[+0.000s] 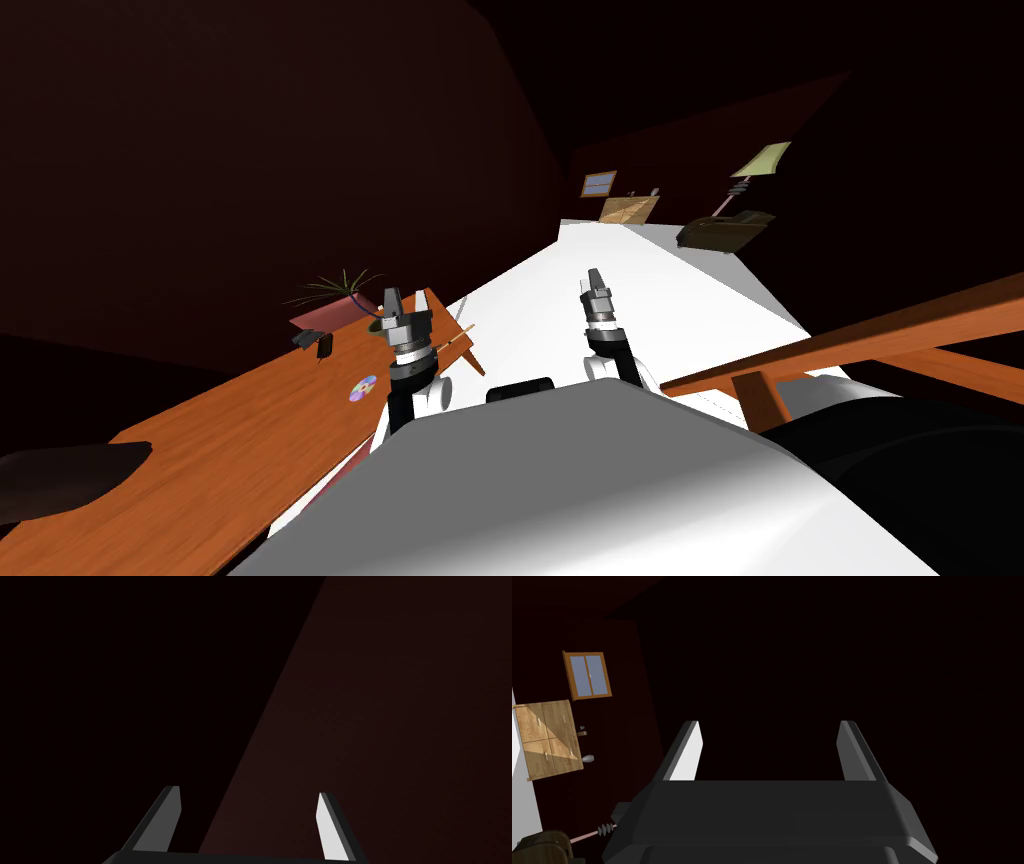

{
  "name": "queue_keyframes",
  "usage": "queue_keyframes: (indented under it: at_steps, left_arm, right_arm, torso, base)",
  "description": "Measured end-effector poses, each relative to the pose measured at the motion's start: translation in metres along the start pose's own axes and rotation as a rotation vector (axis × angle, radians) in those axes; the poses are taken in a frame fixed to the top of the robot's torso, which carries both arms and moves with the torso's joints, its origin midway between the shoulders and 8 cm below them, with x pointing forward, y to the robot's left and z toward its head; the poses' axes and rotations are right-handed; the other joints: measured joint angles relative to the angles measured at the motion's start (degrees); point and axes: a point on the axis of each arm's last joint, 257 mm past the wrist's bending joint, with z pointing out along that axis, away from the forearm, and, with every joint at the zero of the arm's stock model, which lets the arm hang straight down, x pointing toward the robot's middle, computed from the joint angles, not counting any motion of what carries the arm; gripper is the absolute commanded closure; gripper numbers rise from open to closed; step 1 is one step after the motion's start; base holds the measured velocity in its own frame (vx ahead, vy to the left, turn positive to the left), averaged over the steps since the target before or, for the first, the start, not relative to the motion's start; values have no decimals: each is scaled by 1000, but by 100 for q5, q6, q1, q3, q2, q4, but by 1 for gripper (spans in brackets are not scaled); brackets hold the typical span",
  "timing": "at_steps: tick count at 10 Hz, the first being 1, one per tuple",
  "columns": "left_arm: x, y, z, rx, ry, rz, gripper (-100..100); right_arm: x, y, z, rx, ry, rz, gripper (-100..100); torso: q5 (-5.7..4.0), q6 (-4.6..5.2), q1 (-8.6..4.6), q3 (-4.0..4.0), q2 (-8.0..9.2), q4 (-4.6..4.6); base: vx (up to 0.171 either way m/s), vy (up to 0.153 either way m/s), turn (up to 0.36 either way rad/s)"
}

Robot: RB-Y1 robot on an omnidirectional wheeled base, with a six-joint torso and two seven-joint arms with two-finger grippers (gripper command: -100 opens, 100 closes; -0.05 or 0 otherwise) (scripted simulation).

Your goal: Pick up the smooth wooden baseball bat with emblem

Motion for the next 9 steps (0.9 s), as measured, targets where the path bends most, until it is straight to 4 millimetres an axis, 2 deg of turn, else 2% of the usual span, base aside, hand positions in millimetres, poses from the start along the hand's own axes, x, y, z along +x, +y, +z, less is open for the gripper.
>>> queue_keyframes:
  at_steps: [4, 6, 7, 9]
  left_arm:
    - [-1, 32, -18, -104, 74, 72, -100]
    - [-6, 61, -44, -204, 120, 133, -100]
    - [-7, 69, -50, -229, 131, 150, -100]
    - [-17, 98, -72, -323, 174, 210, -100]
  right_arm:
    - [0, 0, 0, 0, 0, 0, 0]
    - [0, 0, 0, 0, 0, 0, 0]
    - [0, 0, 0, 0, 0, 0, 0]
    - [0, 0, 0, 0, 0, 0, 0]
  torso:
    - [-1, 1, -3, -11, -19, -4]
    - [0, 1, -3, -16, -28, -7]
    - [-1, -1, -3, -14, -23, -5]
    - [-1, 1, -6, -15, -26, -6]
  base:
    - [53, -11, -110]
    - [68, -12, -91]
    - [56, -17, -100]
    - [84, -21, -206]
